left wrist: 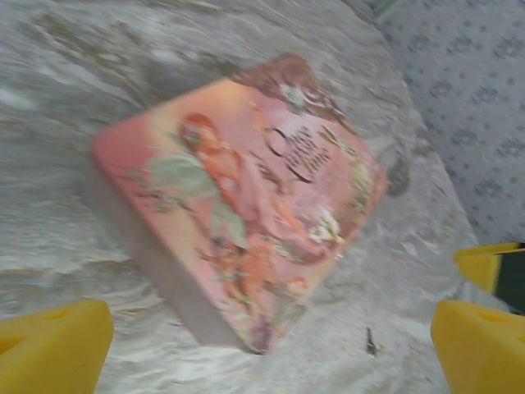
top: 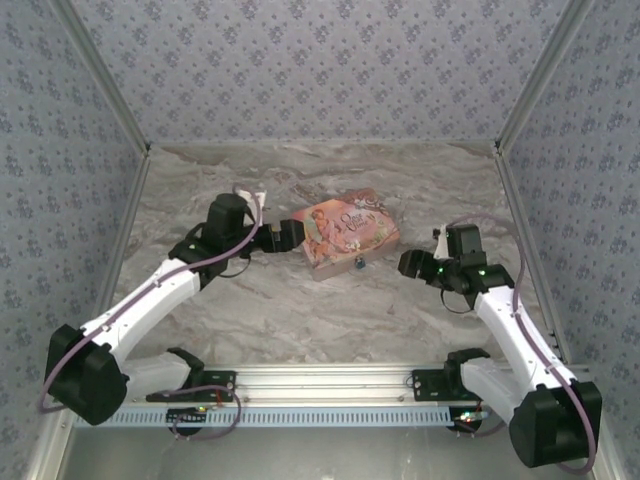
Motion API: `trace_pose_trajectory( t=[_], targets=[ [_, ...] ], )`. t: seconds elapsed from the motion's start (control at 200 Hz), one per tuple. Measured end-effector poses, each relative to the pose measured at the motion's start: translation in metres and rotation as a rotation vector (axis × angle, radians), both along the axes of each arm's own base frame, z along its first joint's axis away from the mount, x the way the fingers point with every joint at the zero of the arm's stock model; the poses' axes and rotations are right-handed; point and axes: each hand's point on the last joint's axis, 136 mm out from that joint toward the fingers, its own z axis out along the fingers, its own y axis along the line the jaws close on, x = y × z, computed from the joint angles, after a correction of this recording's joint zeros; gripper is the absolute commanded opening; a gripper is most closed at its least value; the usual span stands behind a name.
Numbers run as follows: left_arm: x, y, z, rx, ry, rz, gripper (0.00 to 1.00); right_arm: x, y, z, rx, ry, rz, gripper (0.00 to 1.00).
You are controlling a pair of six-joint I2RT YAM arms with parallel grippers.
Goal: Unlock a padlock with a key
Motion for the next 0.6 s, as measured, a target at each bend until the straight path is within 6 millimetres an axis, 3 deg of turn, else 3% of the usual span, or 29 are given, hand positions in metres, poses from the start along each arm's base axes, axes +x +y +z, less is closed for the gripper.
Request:
trace_pose_trajectory(
  t=[0.13, 0.265, 0.46, 0.6],
  targets=[
    [-0.005, -0.025, -0.004, -0.036, 0.02, -0.036, 0.99, -0.027, 0.016, -0.022, 0.026, 0.12, 0.033, 0.72],
    [0.003, -0.035, -0.004, -0.081, 0.009, -0.021, 0.99, -0.051, 0.026, -0.044, 0.016, 0.235, 0.063, 0.7],
    [0.015, -0.038, 0.004, -0.116, -0.031, 0.011, 0.99, -0.063, 0.033, -0.061, -0.016, 0.319, 0.086, 0.63],
    [0.019, -0.039, 0.009, -0.129, -0.052, 0.018, 1.0, -0.068, 0.037, -0.075, -0.051, 0.376, 0.111, 0.53]
  ],
)
